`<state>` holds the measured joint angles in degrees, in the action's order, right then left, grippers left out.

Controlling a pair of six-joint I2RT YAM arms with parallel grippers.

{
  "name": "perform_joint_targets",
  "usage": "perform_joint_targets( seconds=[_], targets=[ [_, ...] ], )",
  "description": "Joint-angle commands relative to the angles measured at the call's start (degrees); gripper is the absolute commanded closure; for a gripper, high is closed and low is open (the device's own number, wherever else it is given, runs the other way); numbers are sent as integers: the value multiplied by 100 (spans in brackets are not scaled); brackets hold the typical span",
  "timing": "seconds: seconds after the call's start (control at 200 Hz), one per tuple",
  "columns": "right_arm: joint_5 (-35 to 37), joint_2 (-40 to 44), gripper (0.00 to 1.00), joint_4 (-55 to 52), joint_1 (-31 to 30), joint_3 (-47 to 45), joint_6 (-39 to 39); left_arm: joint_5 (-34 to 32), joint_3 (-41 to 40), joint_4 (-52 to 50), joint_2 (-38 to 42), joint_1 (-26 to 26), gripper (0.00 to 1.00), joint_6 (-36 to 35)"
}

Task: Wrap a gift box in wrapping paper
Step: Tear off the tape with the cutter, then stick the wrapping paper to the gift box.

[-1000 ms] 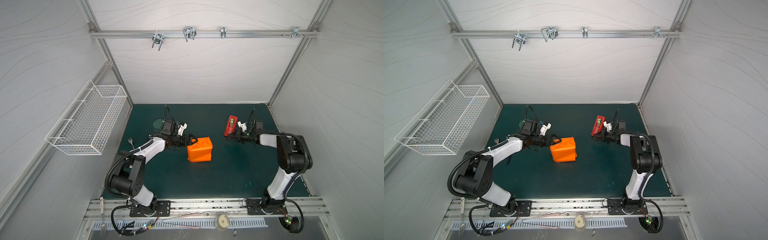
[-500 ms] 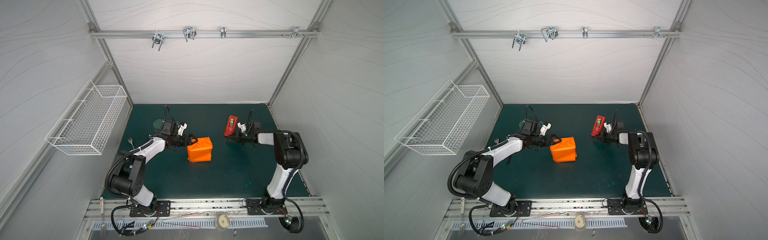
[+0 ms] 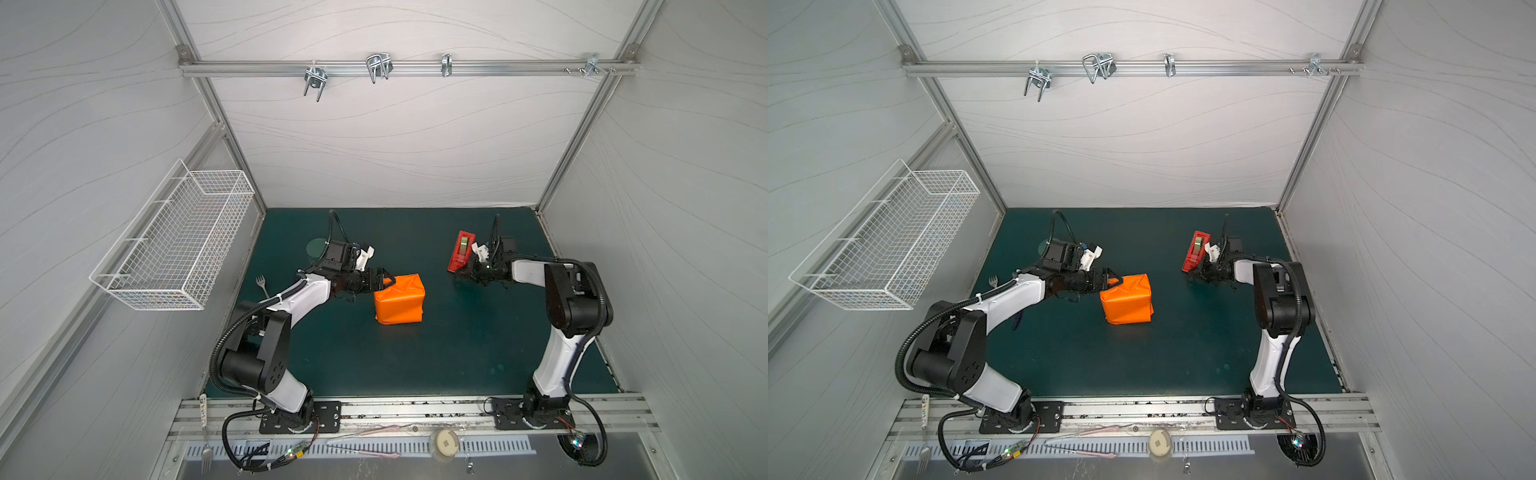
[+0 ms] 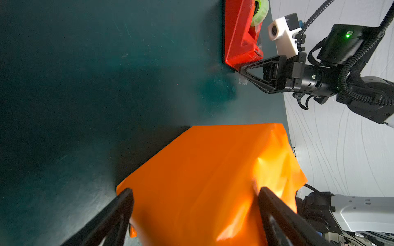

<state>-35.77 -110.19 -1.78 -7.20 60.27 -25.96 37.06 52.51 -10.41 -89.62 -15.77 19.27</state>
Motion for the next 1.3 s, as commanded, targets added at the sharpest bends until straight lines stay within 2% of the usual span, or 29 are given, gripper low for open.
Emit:
perform_joint_targets(
  seconds=[0.0,0.365,0.59,0.69,0.84,0.99,1.066,1.116,1.296],
  targets=[
    [754,-74,100,-679,-52,-28,147,-414,-171,-550,-242,-28,8,-180],
    [1625,173,100,-1276,-124,31,348,-395,-154,-549,-229,-30,8,-151],
    [1658,252,100,-1387,-136,14,493,-401,-162,-538,-205,-31,8,-160],
    [1193,441,100,-1266,-162,-29,669,-401,-160,-537,-217,-31,8,-159],
    [-227,1469,100,-629,-379,-412,1206,-392,-167,-545,-192,-31,8,-186],
    [-1638,2094,100,-573,-929,-221,1740,-381,-199,-508,-204,-31,8,-201],
    [-1903,2172,100,-970,-1300,98,2095,-383,-197,-505,-204,-31,8,-225],
    [-1816,2162,100,-1378,-1557,369,2346,-397,-215,-490,-183,-31,8,-246],
    [-1707,2084,100,-1417,-2292,712,2394,-410,-228,-457,-204,-31,8,-274]
  ],
)
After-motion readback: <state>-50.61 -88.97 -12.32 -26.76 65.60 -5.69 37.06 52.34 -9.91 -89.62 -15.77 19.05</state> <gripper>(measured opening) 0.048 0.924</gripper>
